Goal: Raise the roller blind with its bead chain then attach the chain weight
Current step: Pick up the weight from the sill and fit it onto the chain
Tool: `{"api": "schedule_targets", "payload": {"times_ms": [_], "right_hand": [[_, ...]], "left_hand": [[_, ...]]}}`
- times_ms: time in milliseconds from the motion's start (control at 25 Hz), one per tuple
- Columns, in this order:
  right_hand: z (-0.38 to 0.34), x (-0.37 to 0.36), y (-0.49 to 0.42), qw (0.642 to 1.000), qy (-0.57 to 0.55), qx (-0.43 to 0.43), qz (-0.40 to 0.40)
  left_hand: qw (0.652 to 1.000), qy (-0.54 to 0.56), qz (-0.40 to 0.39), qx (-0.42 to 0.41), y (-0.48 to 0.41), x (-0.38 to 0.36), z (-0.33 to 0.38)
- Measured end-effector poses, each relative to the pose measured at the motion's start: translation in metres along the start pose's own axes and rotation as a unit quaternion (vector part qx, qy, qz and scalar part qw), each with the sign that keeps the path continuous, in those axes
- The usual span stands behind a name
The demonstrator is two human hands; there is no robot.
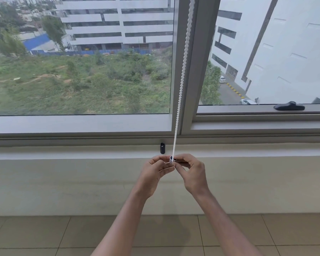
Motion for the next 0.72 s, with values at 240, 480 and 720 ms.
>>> {"api": "schedule_targets", "payload": {"times_ms": [240,480,720], "right_hand": [[-0.005,-0.006,-0.003,1.0,-0.027,-0.004,0.008],[-0.004,-0.015,-0.01,0.998,-0.051,-0.022,0.03],[0.0,-0.03,-0.022,0.997,-0.056,-0.034,0.042]], "left_hand": [[0.935,-0.298,0.034,-0.187,0.007,-0.024,0.025],[0.874,-0.43,0.09,-0.207,-0.003,-0.039,0.043],[0.85,-0.476,0.155,-0.163,-0.014,-0.04,0.048]]}}
Point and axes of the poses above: each hand's wrist, its own y-axis away from the middle knuckle, its own x-axis out of the back of the hand, z = x × y, the point moved 3 cm from there along -y, towards the middle knuckle, and after that the axes turned 6 degrees about y, right-handed, at the moved point
